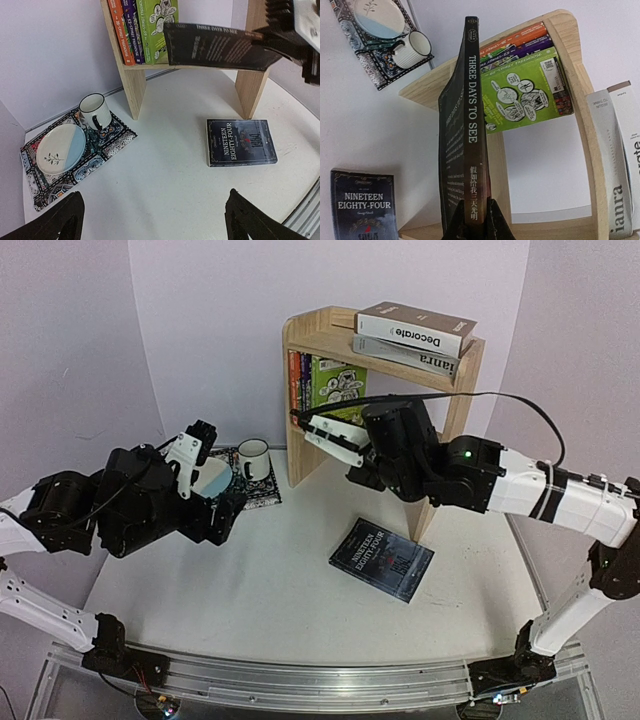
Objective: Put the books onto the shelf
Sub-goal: Place the book on the shelf.
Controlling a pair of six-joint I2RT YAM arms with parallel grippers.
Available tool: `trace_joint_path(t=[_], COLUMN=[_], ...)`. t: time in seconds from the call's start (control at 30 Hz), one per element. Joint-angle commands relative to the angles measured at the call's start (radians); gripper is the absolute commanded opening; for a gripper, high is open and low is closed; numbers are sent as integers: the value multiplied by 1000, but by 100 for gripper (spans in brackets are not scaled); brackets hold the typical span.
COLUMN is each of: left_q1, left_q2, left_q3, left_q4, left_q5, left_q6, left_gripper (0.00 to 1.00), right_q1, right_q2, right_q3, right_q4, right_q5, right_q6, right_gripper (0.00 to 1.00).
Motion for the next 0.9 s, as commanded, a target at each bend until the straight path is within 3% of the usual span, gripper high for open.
trace_joint_path(t=[0.0,0.37,0.87], left_q1=[3,4,3], left_q2=[-25,-46,-24], left_q3=[-22,-46,-35], left_q4=[20,24,29], left_q5=[-37,-44,-44], left_q6=[-57,-68,-45], left_gripper=[99,100,100], right_q1=[-61,-263,-309], right_q2=[57,125,145], right_q3=[103,62,-100], right_q4=[200,298,351], right_q5=[-13,-118,-121], right_q6=[-154,-235,-295], right_gripper=[0,0,0])
